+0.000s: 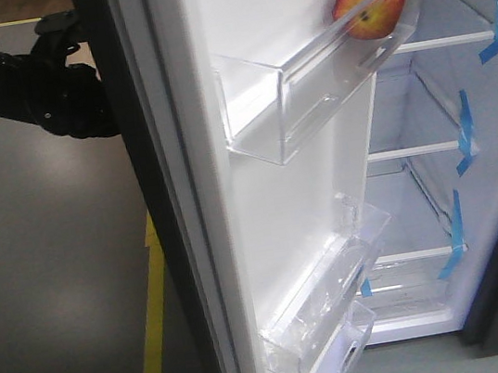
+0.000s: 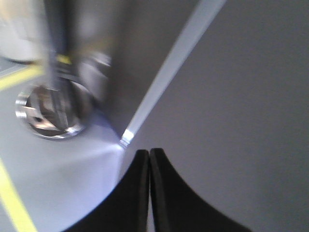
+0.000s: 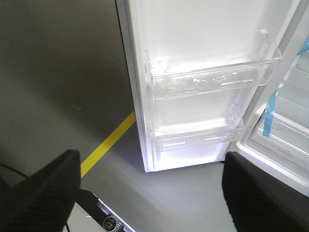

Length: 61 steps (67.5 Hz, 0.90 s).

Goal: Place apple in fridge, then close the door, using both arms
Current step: 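Swing the left arm out to the outer edge of the refrigerator door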

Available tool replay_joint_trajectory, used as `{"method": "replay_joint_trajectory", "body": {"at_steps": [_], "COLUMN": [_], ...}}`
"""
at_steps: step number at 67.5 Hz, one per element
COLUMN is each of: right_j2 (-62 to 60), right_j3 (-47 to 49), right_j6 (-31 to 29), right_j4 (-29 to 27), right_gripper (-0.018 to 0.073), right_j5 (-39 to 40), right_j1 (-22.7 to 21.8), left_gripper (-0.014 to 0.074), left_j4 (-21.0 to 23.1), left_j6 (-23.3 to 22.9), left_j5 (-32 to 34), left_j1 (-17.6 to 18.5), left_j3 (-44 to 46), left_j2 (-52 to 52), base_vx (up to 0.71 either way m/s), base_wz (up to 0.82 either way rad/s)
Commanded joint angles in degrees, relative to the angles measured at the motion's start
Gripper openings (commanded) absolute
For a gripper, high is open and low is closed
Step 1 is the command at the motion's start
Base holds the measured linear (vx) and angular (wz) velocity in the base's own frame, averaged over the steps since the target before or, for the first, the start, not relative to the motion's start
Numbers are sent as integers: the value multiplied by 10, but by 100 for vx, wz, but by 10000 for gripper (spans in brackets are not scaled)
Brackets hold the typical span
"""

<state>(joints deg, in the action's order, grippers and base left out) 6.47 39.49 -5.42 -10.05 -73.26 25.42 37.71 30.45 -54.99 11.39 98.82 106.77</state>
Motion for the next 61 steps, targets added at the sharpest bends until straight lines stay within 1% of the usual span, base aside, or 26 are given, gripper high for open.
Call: {"method": "replay_joint_trajectory", "body": {"at_steps": [1,4,17,25,32,46,53,61], "right_j2": [11,11,11,11,11,11,11,11], "right_j3": [15,15,15,15,15,15,15,15], "right_j6": [-5,-5,-5,-5,-5,-5,-5,-5], "right_j4": [-5,-5,-5,-5,-5,-5,-5,-5], "right_gripper": [581,581,581,581,581,581,581,581], "right_j5": [-2,-2,-2,-2,-2,-2,-2,-2], "right_j1": [-1,-1,-1,-1,-1,-1,-1,-1], "left_gripper": [-6,-6,-6,-6,-6,-6,-6,-6], "left_j4": [40,49,113,153,186,239,264,308], "left_j6": [8,16,61,89,121,177,216,254], "left_j5": [8,8,11,25,43,124,174,227], "left_j1": [26,37,82,113,141,203,237,271], "left_j3": [20,20,20,20,20,20,20,20], "left_j2": [-28,-28,-28,-28,-28,-25,-15,-2], "base_vx": [0,0,0,0,0,0,0,0], "base_wz": [0,0,0,0,0,0,0,0]}}
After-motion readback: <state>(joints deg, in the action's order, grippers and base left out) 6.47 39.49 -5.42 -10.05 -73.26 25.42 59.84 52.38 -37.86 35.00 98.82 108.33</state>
